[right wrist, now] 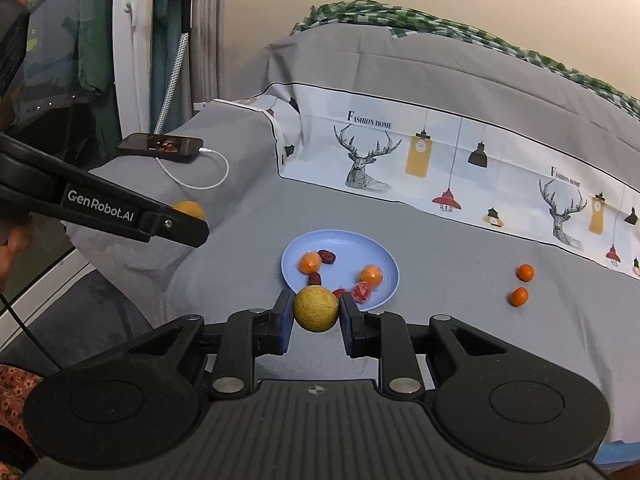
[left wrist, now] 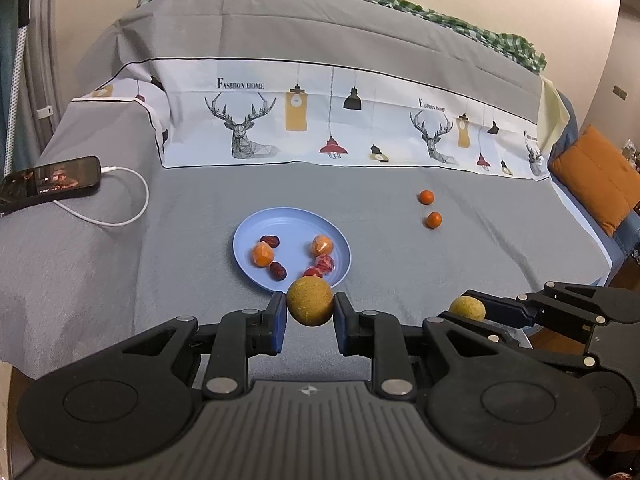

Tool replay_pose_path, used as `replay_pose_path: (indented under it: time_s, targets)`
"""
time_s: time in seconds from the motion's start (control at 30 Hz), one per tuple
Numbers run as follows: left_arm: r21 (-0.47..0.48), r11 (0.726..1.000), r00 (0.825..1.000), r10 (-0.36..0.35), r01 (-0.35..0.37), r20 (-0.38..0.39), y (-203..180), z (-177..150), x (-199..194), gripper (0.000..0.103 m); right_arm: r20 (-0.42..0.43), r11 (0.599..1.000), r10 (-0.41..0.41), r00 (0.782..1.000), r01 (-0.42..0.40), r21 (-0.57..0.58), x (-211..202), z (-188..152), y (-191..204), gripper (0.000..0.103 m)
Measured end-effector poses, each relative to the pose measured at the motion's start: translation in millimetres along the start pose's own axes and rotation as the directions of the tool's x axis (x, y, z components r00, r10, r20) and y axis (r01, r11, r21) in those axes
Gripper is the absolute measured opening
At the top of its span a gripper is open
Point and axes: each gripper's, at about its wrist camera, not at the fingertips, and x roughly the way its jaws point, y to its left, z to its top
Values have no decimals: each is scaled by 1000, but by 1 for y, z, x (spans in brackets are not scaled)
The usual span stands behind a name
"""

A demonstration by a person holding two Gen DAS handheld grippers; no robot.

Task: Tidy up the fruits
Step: 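Carry both yellow fruits over the blue plate with both tools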

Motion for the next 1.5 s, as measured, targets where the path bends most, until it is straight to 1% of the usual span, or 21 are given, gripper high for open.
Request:
replay_pose_path:
  time_s: [0.3,0.43,0.53,0.9,1.2,1.5]
  targets:
    - [-12,1000,1000,1,-1,-13,7,0,8,27,-30,1000,9,1000,-9,4,12,0,0,25]
    - [-31,1000,1000,3,-4,-31,13,3,16,27,-43,1000,16,999,-16,-2,19,0,0,25]
    - [-40,999,999,10,-11,-31,16,6,19,27,-52,1000,17,999,-17,1,23,0,0,25]
    - [-44,999,999,18,-20,-46,26,19,42,27,-90,999,17,996,-14,30,46,2,-8,25]
    - [-47,998,996,26,-30,-80,32,38,84,27,-114,997,22,993,-14,70,80,12,-22,25]
    - [-4,999,994,38,-38,-104,36,69,151,27,-138,995,24,990,-10,100,138,25,-44,25]
